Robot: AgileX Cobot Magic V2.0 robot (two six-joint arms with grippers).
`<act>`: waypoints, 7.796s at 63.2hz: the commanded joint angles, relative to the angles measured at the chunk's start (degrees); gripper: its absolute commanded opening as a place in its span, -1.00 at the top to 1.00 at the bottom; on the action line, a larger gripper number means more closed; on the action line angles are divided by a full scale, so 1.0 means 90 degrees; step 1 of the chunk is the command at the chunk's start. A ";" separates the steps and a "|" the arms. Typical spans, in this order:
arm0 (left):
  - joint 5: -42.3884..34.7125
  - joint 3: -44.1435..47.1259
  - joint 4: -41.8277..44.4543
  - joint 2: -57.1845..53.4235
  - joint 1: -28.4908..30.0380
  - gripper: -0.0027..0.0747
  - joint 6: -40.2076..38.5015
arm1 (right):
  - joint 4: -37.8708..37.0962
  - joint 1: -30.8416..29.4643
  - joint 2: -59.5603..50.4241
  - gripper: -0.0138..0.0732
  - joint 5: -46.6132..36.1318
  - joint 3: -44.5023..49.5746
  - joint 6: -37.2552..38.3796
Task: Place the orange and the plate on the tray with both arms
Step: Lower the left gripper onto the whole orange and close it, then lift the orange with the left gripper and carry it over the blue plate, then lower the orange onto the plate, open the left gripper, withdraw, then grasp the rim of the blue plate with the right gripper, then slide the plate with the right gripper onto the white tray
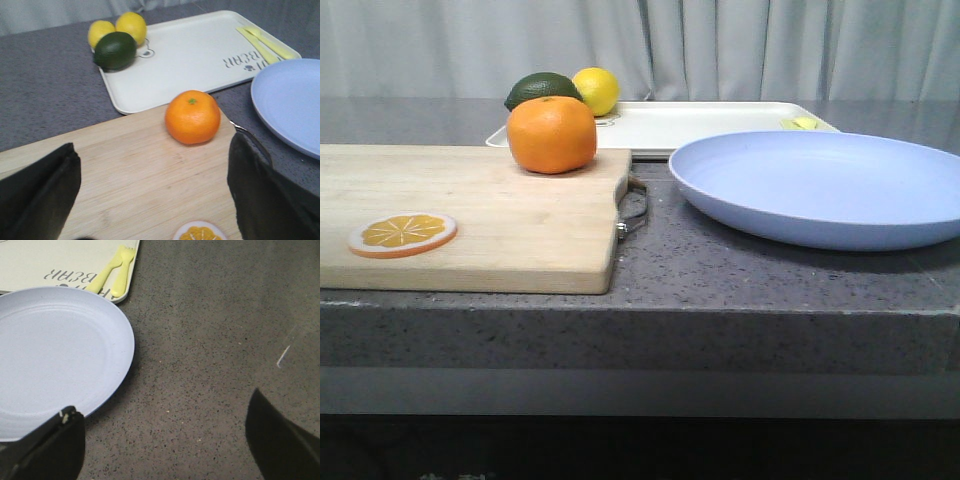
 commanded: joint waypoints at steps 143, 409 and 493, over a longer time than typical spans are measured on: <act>0.1928 -0.6315 0.0116 0.6109 -0.2268 -0.06 0.0166 | -0.0079 -0.0026 0.0057 -0.82 -0.0415 -0.0221 -0.0013; 0.1033 -0.0363 0.0511 -0.0901 -0.1202 -0.81 -0.0551 | 0.5807 -0.1075 0.6031 0.82 0.2083 -0.3697 -0.1346; 0.1477 -0.0347 0.0424 -0.0559 -0.1202 -0.81 -0.0551 | 0.3465 0.0187 1.0248 -0.41 0.2619 -1.0451 0.1365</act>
